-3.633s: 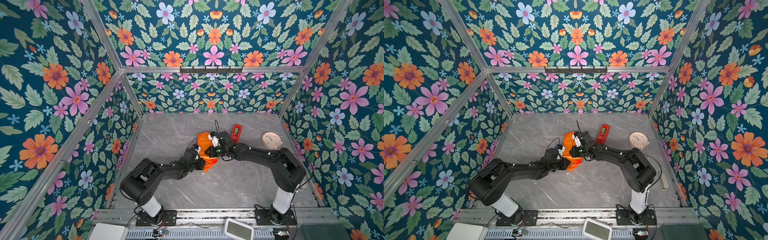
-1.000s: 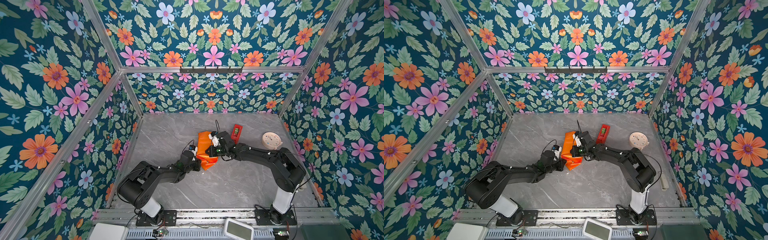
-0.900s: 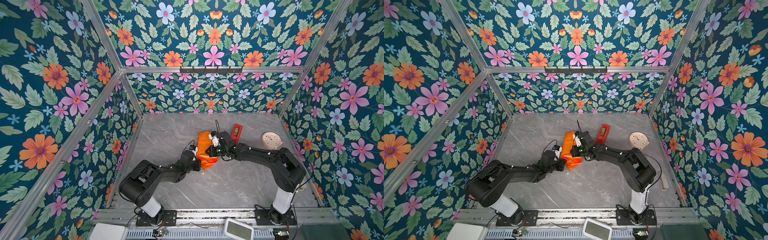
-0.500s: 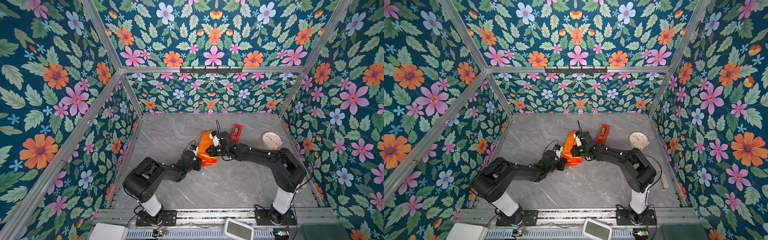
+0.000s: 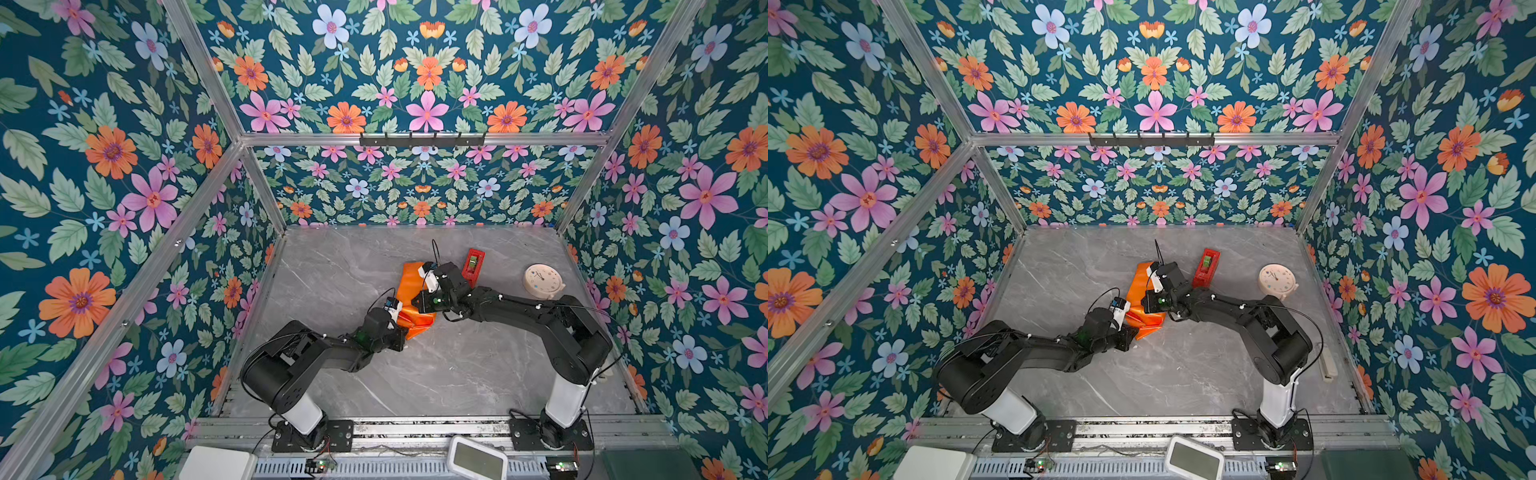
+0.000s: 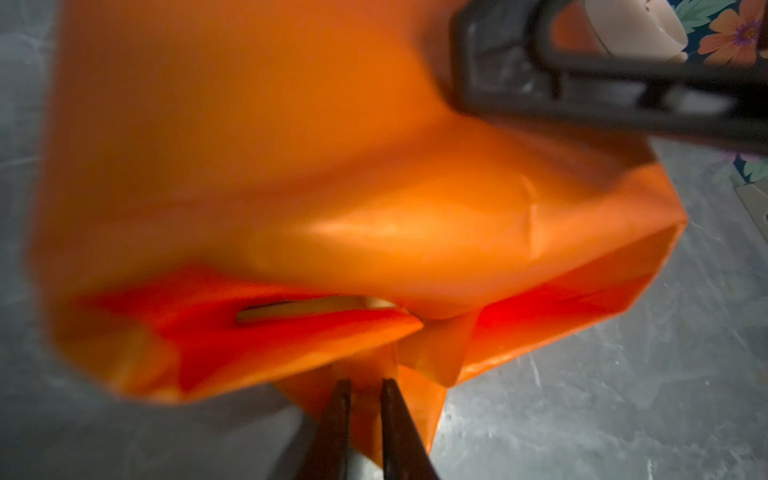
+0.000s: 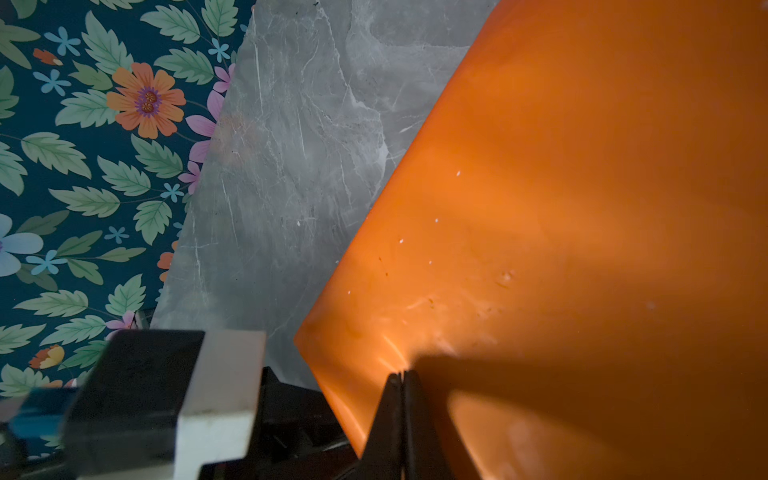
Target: Wrap the gift box in paper
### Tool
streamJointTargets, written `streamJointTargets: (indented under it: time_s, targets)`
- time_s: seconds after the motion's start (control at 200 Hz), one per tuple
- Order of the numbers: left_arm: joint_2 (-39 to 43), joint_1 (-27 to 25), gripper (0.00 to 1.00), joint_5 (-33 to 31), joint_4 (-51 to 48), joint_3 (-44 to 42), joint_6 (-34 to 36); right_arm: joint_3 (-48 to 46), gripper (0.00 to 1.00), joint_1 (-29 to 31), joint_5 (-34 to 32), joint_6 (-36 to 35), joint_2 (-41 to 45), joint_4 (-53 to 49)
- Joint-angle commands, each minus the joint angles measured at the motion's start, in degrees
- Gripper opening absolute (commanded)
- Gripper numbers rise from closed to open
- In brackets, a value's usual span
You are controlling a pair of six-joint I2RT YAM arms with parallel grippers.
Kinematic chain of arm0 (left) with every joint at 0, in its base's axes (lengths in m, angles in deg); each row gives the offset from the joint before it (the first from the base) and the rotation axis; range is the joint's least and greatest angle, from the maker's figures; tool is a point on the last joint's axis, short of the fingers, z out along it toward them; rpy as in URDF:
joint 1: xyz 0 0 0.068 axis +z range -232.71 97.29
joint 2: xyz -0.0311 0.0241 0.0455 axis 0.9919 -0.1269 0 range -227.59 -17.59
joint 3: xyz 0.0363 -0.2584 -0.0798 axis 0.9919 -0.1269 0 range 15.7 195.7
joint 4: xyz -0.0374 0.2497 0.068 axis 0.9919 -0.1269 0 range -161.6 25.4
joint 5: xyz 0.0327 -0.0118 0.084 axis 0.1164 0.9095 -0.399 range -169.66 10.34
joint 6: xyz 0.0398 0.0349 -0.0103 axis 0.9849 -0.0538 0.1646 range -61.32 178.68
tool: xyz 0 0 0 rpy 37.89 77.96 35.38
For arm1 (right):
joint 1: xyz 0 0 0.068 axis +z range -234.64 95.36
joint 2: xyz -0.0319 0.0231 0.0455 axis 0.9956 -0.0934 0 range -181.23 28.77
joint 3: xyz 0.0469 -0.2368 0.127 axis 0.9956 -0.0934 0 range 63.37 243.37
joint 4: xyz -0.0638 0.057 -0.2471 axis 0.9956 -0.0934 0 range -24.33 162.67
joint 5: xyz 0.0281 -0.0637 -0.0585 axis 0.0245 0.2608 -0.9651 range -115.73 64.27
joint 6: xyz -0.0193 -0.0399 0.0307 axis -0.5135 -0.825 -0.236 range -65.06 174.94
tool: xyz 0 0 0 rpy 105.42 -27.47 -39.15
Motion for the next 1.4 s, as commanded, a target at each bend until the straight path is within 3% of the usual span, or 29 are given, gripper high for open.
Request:
streamJointTargets:
  time_s: [0.0,0.19,0.43,0.575,0.74,0.92,1.045,1.18,1.395]
  targets:
    - [-0.9,-1.0,0.16,1.7,-1.7,0.5,0.6,-0.5,0.06,0.3,0.6,-0.1,-0.9,-9.5]
    - [2.1,-2.1,0.17,2.5,-2.0,-0.1,-0.2,0.3,0.06,0.3,0.5,-0.9,-0.8,-10.6]
    - [11.0,-1.2,0.34,-4.2,-8.8,0.8,-1.1,3.4,0.08,-0.3,1.5,-2.9,-0.1,-12.3]
    - [16.5,2.3,0.39,-6.2,-11.8,1.3,-2.9,5.7,0.13,-0.3,3.2,-3.1,2.9,-12.6]
    - [17.9,8.6,0.48,-2.4,-11.9,4.4,-9.6,2.4,0.24,-0.5,1.8,-2.8,11.7,-13.7]
    - [11.1,9.4,0.58,-1.9,-16.4,11.3,-13.7,-6.1,0.39,-4.9,2.4,4.0,17.3,-12.2]
    - [7.1,9.6,0.63,1.9,-16.3,14.5,-14.4,-6.7,0.46,-5.4,1.6,8.3,15.8,-10.7]
    - [5.0,9.2,0.62,9.0,-15.5,15.0,-15.4,-5.7,0.49,-6.6,6.0,12.3,11.2,-5.5]
    - [8.2,6.2,0.59,14.3,-14.4,9.1,-18.7,-3.6,0.49,-9.1,7.9,10.2,7.4,-6.9]
